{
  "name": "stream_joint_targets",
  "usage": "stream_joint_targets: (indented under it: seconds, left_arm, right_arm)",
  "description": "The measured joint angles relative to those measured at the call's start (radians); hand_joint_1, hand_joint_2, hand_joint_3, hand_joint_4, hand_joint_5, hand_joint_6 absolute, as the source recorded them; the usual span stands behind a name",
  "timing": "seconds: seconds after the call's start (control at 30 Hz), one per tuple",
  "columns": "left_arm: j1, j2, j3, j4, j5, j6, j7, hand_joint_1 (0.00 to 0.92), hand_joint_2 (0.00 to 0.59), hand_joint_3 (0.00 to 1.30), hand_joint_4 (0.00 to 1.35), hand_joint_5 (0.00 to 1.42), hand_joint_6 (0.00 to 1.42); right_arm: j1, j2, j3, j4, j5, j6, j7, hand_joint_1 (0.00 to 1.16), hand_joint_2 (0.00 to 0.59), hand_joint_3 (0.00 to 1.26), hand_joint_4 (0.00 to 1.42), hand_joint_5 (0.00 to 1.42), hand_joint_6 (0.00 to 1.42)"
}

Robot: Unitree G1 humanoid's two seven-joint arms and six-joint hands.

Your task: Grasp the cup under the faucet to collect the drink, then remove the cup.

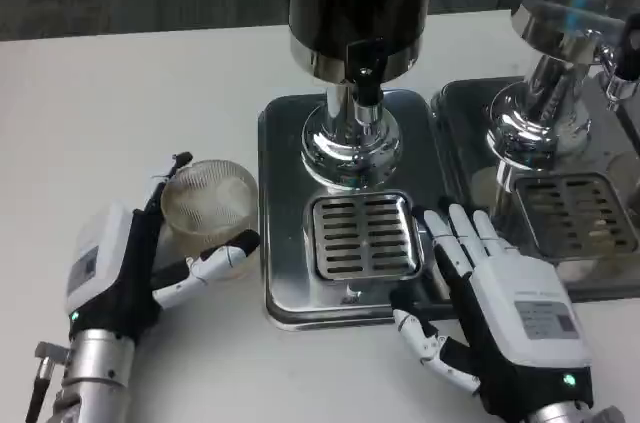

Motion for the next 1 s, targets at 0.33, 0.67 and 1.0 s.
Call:
stream_joint_targets:
  seconds: [0.33, 0.67, 1.0]
  left_arm:
    - [0.016, -0.001, -0.031, 0.001, 0.088, 0.010, 0.184, 0.486, 0.086, 0.53, 0.78, 1.00, 1.18]
    - [0.038, -0.005, -0.038, -0.002, 0.126, 0.037, 0.302, 0.511, 0.064, 0.56, 0.79, 1.01, 1.23]
    - [0.038, -0.005, -0.048, -0.018, 0.146, 0.039, 0.334, 0.517, 0.062, 0.57, 0.80, 1.01, 1.23]
  right_arm:
    - [0.003, 0.000, 0.000, -0.002, 0.002, 0.000, 0.006, 0.19, 0.433, 0.09, 0.00, 0.00, 0.17]
    - [0.003, 0.000, -0.001, -0.002, 0.006, 0.000, 0.013, 0.19, 0.433, 0.09, 0.00, 0.00, 0.18]
    - [0.003, 0.000, -0.001, -0.002, 0.008, 0.000, 0.013, 0.19, 0.433, 0.09, 0.00, 0.00, 0.18]
